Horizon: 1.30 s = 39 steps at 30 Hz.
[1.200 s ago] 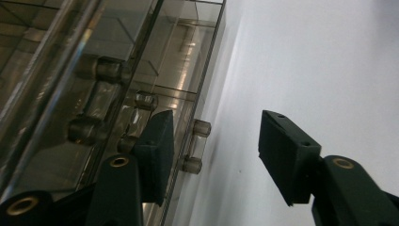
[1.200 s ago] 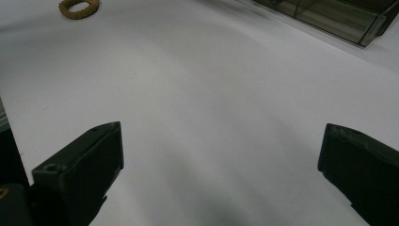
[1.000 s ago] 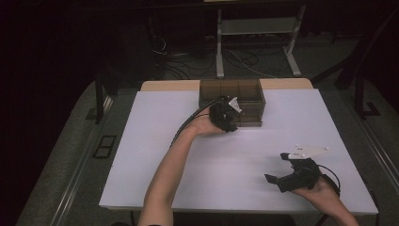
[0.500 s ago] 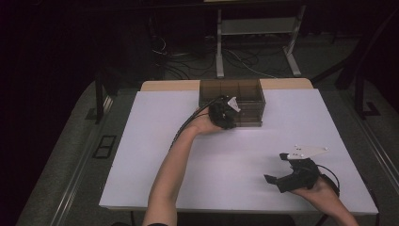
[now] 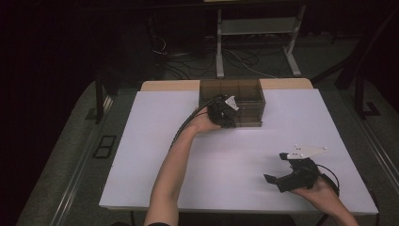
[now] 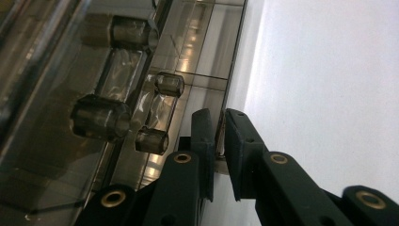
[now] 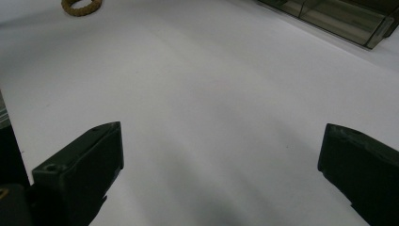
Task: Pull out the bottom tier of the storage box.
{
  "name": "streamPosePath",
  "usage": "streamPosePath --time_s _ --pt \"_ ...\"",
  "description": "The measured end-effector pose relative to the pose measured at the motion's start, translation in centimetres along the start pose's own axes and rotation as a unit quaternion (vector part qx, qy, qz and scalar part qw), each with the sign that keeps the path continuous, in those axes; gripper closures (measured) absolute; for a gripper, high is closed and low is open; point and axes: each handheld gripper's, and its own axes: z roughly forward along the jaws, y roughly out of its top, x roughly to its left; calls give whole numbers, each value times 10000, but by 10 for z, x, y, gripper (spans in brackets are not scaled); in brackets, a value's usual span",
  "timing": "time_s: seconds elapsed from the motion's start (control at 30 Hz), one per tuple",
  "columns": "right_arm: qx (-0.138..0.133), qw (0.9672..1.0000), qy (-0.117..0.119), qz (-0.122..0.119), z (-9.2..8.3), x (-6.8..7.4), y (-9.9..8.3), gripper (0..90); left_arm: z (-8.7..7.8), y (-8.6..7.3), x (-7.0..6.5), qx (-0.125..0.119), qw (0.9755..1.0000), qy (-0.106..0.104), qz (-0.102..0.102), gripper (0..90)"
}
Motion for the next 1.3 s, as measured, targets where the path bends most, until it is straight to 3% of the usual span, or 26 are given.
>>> streamPosePath --time_s 0.77,1.3 --pt "25 10000 -17 -24 1 0 0 1 -2 0 -10 96 9996 -217 157 829" --pt "46 10000 -5 -43 3 0 1 1 -3 -2 -12 81 9994 -333 70 829"
